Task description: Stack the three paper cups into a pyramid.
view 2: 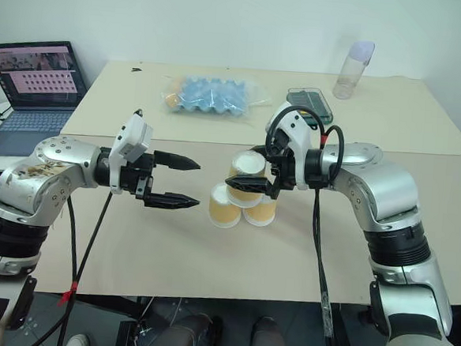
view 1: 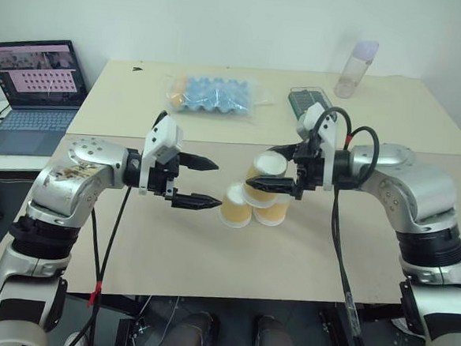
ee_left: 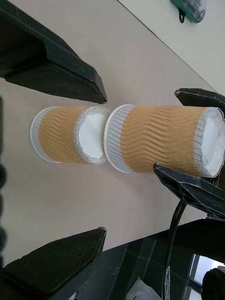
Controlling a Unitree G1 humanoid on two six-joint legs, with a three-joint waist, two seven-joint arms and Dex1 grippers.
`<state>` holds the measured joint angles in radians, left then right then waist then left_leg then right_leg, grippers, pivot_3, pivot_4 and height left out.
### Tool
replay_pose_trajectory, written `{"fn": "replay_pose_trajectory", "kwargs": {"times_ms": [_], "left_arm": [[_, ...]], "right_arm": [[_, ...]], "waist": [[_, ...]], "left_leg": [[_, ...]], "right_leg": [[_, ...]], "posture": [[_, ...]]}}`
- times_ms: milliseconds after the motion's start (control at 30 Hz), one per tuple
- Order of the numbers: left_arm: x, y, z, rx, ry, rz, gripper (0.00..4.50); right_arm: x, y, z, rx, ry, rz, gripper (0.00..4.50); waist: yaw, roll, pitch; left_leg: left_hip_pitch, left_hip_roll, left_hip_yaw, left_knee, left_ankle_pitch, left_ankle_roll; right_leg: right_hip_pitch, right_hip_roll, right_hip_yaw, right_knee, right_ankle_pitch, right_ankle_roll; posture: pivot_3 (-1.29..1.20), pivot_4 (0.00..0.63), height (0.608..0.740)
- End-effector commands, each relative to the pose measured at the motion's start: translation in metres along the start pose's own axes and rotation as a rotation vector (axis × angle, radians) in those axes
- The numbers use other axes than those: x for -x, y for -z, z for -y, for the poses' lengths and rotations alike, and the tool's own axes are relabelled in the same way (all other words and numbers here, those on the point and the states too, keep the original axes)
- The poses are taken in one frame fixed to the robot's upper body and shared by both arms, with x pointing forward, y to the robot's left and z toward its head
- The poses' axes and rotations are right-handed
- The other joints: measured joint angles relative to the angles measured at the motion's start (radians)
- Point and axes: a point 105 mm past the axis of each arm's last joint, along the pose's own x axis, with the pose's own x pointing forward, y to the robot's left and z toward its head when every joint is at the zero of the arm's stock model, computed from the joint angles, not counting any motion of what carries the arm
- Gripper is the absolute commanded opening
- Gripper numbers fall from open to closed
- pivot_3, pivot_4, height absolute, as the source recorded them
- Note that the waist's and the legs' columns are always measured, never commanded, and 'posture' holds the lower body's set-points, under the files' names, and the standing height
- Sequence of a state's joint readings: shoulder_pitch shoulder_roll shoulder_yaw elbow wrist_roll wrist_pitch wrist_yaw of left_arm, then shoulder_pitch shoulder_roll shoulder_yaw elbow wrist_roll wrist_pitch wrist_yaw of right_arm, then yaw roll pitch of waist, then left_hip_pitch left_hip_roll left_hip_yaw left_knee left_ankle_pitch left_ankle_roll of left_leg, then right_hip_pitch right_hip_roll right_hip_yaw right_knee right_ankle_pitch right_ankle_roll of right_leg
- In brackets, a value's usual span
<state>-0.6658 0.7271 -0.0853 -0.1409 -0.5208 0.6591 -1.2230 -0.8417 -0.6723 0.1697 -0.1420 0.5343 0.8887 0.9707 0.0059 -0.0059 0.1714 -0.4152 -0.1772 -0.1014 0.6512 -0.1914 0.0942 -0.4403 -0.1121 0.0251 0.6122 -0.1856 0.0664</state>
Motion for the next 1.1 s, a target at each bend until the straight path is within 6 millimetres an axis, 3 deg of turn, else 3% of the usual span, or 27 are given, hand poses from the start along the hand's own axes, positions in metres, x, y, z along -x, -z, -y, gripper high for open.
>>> {"fn": "replay_pose_trajectory", "kwargs": {"times_ms": [33,467,733,833,967,1033,1100], "left_arm": [[0.005,-0.011,-0.001,-0.038,-0.014,0.024,4.5],[0.004,-0.011,-0.004,-0.037,-0.014,0.024,4.5],[0.005,-0.012,-0.005,-0.037,-0.018,0.025,4.5],[0.006,-0.013,-0.006,-0.035,-0.036,0.035,4.5],[0.01,-0.013,-0.008,0.001,-0.123,0.076,4.5],[0.015,-0.011,-0.01,0.017,-0.192,0.093,4.5],[0.026,-0.013,-0.02,0.043,-0.367,0.16,4.5]], "right_arm": [[0.006,-0.019,-0.004,0.052,-0.01,0.061,4.49],[0.016,-0.039,-0.008,0.088,0.005,0.111,4.49],[0.032,-0.07,-0.012,0.139,0.053,0.18,4.49],[0.055,-0.091,0.001,0.132,0.157,0.263,4.49],[0.105,-0.114,0.035,0.046,0.407,0.445,4.49],[0.129,-0.11,0.05,0.014,0.55,0.489,4.49],[0.163,-0.091,0.068,-0.042,0.764,0.519,4.49]], "waist": [[0.0,0.0,0.0],[0.0,0.0,0.0],[0.0,0.0,0.0],[0.001,0.0,0.0],[0.005,0.0,0.0],[0.006,0.0,0.0],[0.008,0.0,0.0]], "left_leg": [[0.0,0.0,0.0,0.0,0.0,0.0],[0.0,0.0,0.0,0.0,0.0,0.0],[0.0,0.0,0.0,0.0,-0.001,0.001],[0.0,0.0,0.0,0.0,-0.001,0.001],[0.0,0.0,0.0,0.0,-0.001,0.001],[0.0,0.0,0.0,0.0,-0.001,0.001],[0.0,0.0,0.0,-0.001,0.0,0.0]], "right_leg": [[0.0,0.0,0.0,0.0,0.0,0.0],[0.0,0.0,0.0,0.0,0.0,0.0],[0.0,0.0,0.0,0.0,0.0,0.0],[0.0,0.0,0.0,0.0,0.0,0.0],[0.0,0.0,0.0,0.0,0.0,0.0],[0.0,0.0,0.0,0.0,0.0,0.0],[0.0,0.0,0.0,0.0,0.0,0.0]], "posture": [[0.0,0.15,0.74],[0.0,0.15,0.74],[0.0,0.15,0.74],[0.0,0.15,0.74],[0.0,0.15,0.74],[0.0,0.15,0.74],[0.0,0.15,0.74]]}}
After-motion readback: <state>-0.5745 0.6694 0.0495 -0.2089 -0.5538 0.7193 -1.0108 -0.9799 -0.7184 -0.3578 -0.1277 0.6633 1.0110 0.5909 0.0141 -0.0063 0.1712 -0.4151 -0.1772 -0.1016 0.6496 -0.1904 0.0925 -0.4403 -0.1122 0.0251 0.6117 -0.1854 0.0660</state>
